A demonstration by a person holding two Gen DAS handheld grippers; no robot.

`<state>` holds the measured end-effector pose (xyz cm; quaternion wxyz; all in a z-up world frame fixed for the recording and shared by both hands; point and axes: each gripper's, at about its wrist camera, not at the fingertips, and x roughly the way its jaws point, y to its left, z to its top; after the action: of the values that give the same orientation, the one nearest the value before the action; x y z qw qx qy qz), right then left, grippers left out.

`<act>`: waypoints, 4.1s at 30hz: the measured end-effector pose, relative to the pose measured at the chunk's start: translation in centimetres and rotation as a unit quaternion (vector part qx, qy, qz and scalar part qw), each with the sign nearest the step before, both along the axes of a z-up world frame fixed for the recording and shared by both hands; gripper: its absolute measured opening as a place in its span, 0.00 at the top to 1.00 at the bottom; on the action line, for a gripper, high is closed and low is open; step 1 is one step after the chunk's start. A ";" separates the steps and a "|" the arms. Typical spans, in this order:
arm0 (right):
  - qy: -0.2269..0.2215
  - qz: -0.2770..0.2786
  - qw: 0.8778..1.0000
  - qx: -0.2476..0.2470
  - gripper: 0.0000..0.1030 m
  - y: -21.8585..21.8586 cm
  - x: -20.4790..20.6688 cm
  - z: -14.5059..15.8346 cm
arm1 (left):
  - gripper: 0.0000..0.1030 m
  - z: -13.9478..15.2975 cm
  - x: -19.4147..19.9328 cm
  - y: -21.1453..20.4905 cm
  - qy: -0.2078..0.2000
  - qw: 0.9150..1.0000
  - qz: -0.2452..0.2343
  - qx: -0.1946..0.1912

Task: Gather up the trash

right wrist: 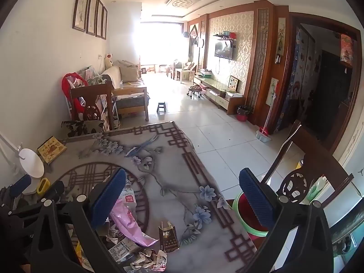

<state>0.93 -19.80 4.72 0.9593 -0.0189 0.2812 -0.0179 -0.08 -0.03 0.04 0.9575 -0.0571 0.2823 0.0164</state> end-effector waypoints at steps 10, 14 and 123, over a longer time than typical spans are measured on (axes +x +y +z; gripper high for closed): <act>0.001 -0.003 1.000 0.002 0.06 0.1 0.2 0.1 | 0.04 -0.3 0.3 -0.4 0.008 1.000 0.000 0.006; 0.003 -0.004 1.000 0.005 0.06 -0.1 0.2 -0.1 | 0.04 -0.7 0.5 -0.4 0.007 1.000 -0.002 0.005; 0.323 0.215 0.921 0.042 0.55 6.9 9.1 -23.4 | 0.04 -9.2 5.2 3.8 0.168 0.985 0.003 -0.038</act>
<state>10.04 -12.89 -18.68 0.7973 -0.0437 0.5651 0.2077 5.14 3.76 -9.17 0.8937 -0.0907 0.4391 0.0179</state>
